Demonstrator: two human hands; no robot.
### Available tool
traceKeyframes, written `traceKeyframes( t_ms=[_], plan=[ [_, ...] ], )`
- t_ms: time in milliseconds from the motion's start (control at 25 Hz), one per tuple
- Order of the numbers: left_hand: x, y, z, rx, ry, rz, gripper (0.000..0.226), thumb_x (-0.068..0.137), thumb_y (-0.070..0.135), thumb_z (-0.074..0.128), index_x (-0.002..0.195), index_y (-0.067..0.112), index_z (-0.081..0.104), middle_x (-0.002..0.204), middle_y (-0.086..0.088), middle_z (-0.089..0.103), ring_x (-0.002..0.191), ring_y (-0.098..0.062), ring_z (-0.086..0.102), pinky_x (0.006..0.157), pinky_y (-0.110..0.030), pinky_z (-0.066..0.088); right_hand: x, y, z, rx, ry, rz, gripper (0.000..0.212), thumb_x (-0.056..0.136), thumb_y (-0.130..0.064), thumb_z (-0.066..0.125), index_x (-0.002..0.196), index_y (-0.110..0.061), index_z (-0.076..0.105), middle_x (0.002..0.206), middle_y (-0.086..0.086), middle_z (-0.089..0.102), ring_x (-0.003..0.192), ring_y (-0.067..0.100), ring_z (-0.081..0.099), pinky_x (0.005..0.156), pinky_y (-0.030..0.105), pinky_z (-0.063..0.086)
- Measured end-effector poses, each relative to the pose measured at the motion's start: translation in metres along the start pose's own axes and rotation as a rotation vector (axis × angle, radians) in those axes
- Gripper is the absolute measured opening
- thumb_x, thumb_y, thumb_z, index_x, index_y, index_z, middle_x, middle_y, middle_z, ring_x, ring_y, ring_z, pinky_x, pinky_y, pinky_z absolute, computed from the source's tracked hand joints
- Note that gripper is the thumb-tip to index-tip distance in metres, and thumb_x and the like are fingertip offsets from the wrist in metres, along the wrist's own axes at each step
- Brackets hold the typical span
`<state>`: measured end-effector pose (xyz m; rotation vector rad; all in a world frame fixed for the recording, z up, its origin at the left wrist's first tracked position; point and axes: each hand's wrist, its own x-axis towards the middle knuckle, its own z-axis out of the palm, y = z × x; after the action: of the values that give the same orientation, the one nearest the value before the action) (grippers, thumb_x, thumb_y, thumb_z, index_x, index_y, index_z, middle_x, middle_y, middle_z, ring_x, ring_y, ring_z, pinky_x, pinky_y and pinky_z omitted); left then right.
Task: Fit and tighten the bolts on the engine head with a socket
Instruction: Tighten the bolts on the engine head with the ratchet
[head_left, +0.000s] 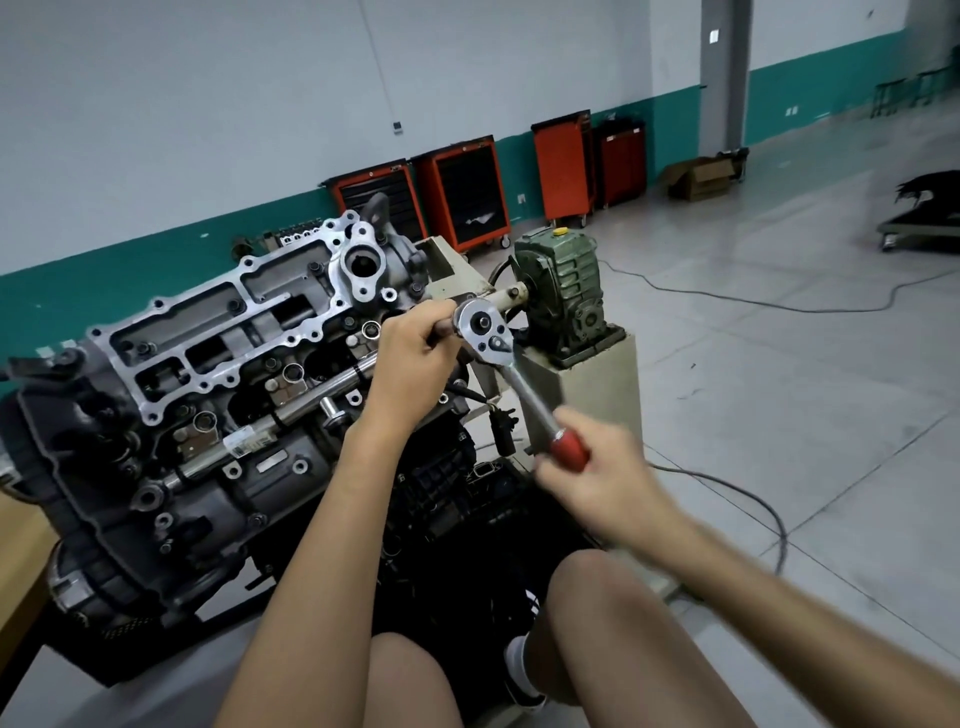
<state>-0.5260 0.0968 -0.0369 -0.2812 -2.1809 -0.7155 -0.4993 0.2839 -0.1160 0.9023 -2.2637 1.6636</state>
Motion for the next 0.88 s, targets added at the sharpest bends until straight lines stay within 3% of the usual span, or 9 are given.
traceKeyframes(
  t_ms=[120, 200, 360, 440, 520, 600, 720, 800, 880],
  plan=[
    [0.001, -0.002, 0.002, -0.002, -0.01, -0.021, 0.008, 0.077, -0.013, 0.052, 0.071, -0.013, 0.058, 0.069, -0.028, 0.058, 0.062, -0.031, 0.045, 0.059, -0.041, 0.04, -0.03, -0.03, 0.077, 0.534, 0.029, 0.229, 0.026, 0.074, -0.01, 0.06, 0.063, -0.02, 0.04, 0.046, -0.007, 0.034, 0.037, 0.01, 0.033, 0.037, 0.021, 0.031],
    [0.001, -0.003, 0.0, -0.01, -0.014, -0.028, 0.007, 0.077, -0.013, 0.055, 0.07, -0.013, 0.058, 0.069, -0.029, 0.058, 0.062, -0.02, 0.043, 0.058, -0.042, 0.041, -0.034, -0.041, 0.093, 0.62, 0.023, 0.268, 0.021, 0.071, -0.013, 0.056, 0.062, -0.022, 0.039, 0.045, -0.007, 0.035, 0.035, 0.012, 0.034, 0.036, 0.021, 0.031],
    [0.005, 0.0, -0.003, -0.005, -0.057, 0.009, 0.013, 0.078, -0.008, 0.051, 0.068, -0.012, 0.058, 0.064, -0.027, 0.055, 0.056, -0.024, 0.039, 0.053, -0.034, 0.035, -0.003, -0.003, 0.009, 0.14, -0.114, 0.074, 0.034, 0.078, 0.005, 0.059, 0.062, -0.018, 0.04, 0.051, -0.008, 0.035, 0.045, 0.006, 0.031, 0.044, 0.022, 0.029],
    [0.007, 0.003, 0.0, 0.006, -0.05, 0.028, 0.018, 0.079, -0.005, 0.048, 0.064, -0.014, 0.054, 0.055, -0.023, 0.047, 0.052, -0.015, 0.031, 0.05, -0.023, 0.025, 0.035, 0.006, -0.048, -0.208, -0.24, -0.096, 0.038, 0.078, 0.007, 0.06, 0.062, -0.021, 0.04, 0.051, -0.01, 0.036, 0.043, 0.005, 0.033, 0.046, 0.02, 0.028],
    [0.006, 0.003, 0.002, 0.01, -0.019, 0.025, 0.024, 0.083, -0.007, 0.049, 0.06, -0.013, 0.05, 0.05, -0.018, 0.041, 0.051, -0.008, 0.028, 0.049, -0.021, 0.021, 0.077, -0.004, -0.084, -0.557, -0.253, -0.275, 0.044, 0.077, 0.003, 0.062, 0.064, -0.029, 0.035, 0.049, -0.012, 0.037, 0.041, 0.002, 0.036, 0.046, 0.012, 0.026],
    [0.005, 0.001, 0.0, -0.002, 0.01, 0.015, 0.023, 0.083, -0.011, 0.048, 0.061, -0.011, 0.052, 0.048, -0.014, 0.042, 0.05, -0.007, 0.03, 0.048, -0.023, 0.022, 0.098, -0.011, -0.093, -0.67, -0.194, -0.379, 0.048, 0.075, -0.001, 0.063, 0.064, -0.034, 0.03, 0.047, -0.013, 0.034, 0.042, 0.0, 0.035, 0.045, 0.01, 0.026],
    [0.002, -0.002, 0.001, 0.004, 0.017, 0.008, 0.019, 0.08, -0.013, 0.046, 0.064, -0.012, 0.056, 0.054, -0.021, 0.048, 0.05, -0.016, 0.034, 0.05, -0.03, 0.027, 0.061, -0.002, -0.063, -0.448, -0.127, -0.238, 0.041, 0.076, 0.002, 0.063, 0.064, -0.027, 0.037, 0.05, -0.01, 0.038, 0.045, 0.004, 0.036, 0.05, 0.023, 0.029],
    [0.001, -0.004, 0.004, 0.021, 0.039, 0.01, 0.018, 0.082, -0.012, 0.048, 0.066, -0.013, 0.056, 0.06, -0.027, 0.053, 0.057, -0.033, 0.044, 0.052, -0.037, 0.034, 0.011, 0.002, -0.011, -0.059, -0.076, -0.052, 0.036, 0.078, 0.003, 0.065, 0.064, -0.021, 0.042, 0.05, -0.009, 0.038, 0.046, 0.007, 0.035, 0.049, 0.024, 0.031],
    [0.001, -0.006, 0.006, 0.021, 0.046, 0.016, 0.015, 0.08, -0.013, 0.052, 0.065, -0.013, 0.056, 0.062, -0.027, 0.055, 0.059, -0.037, 0.047, 0.054, -0.042, 0.037, -0.026, -0.017, 0.049, 0.346, 0.025, 0.164, 0.027, 0.075, -0.005, 0.064, 0.064, -0.018, 0.042, 0.048, -0.008, 0.035, 0.044, 0.009, 0.033, 0.044, 0.023, 0.03]
  ],
)
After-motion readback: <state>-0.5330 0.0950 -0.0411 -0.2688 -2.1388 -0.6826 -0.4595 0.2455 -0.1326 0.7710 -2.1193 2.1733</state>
